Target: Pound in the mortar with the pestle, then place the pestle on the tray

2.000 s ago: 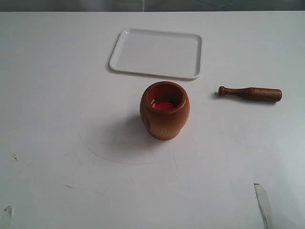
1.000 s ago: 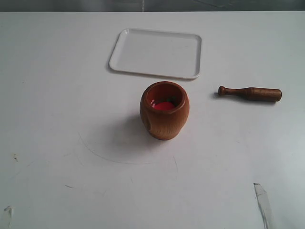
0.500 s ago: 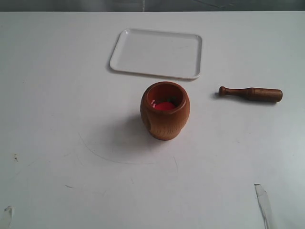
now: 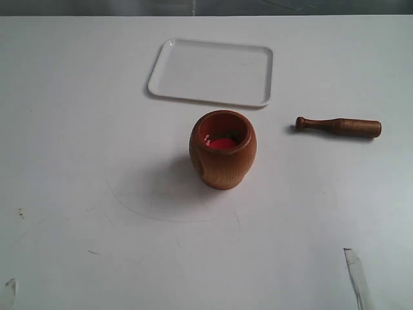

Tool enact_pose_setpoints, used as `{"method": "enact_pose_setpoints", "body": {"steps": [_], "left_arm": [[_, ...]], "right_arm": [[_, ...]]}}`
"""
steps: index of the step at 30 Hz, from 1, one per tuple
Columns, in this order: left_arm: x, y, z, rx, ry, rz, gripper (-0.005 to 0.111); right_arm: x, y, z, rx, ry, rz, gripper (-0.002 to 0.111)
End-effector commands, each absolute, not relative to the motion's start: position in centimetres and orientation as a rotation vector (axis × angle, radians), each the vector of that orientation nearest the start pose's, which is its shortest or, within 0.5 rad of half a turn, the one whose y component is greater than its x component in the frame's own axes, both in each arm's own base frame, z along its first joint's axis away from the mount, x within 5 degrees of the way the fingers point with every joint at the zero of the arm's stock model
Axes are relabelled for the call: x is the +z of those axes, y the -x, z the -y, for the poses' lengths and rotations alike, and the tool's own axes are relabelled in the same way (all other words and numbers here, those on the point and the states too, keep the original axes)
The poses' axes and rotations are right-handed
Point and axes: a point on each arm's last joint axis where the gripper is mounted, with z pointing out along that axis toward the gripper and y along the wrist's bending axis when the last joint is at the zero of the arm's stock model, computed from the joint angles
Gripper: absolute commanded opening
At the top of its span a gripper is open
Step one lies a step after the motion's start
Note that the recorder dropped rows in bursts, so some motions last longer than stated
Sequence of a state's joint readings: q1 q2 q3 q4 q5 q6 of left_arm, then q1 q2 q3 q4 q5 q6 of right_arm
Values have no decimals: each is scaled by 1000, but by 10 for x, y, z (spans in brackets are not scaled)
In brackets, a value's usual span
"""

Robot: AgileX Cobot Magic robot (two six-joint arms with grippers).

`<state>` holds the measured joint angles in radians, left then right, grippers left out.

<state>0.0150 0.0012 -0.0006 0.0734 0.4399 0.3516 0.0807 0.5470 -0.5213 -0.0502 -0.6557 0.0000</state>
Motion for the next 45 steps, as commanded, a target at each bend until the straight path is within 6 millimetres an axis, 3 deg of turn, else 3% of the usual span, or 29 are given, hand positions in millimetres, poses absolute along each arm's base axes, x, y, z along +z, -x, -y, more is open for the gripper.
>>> {"method": "enact_pose_setpoints", "body": {"steps": [1,3,5,6,9,13,18,22,27,29,37,45], "left_arm": [[174,-51,-3,302,-361,-1897,0],[174,-51,-3,302,-361,-1897,0],[174,-51,-3,302,-361,-1897,0],[174,-51,-3,302,-361,-1897,0],[174,-51,-3,302,-361,-1897,0],[174,-51,-3,302,-361,-1897,0],[174,-51,-3,302,-361,-1897,0],[174,-51,-3,302,-361,-1897,0],[174,-51,-3,302,-361,-1897,0],[174,-51,-3,302,-361,-1897,0],[174,-51,-3,302,-361,-1897,0],[174,-51,-3,302,-361,-1897,0]], "right_arm": [[412,-179,-17,-182,307,-1489,0],[414,-205,-18,-289,390,-1732,0],[397,-227,-21,-407,585,-2010,0],[388,-235,-27,-438,761,-2113,0],[358,-246,-57,-233,1181,-2304,0],[315,-250,-98,75,1608,-2352,0],[265,-258,-134,12,1891,-2274,0],[240,-274,-149,-35,1858,-2197,10],[211,-294,-156,-89,1872,-2173,41],[198,-298,-157,-102,1902,-2186,47],[161,-314,-153,-250,2010,-2175,47],[158,-329,-141,-288,1925,-2152,47]]}}
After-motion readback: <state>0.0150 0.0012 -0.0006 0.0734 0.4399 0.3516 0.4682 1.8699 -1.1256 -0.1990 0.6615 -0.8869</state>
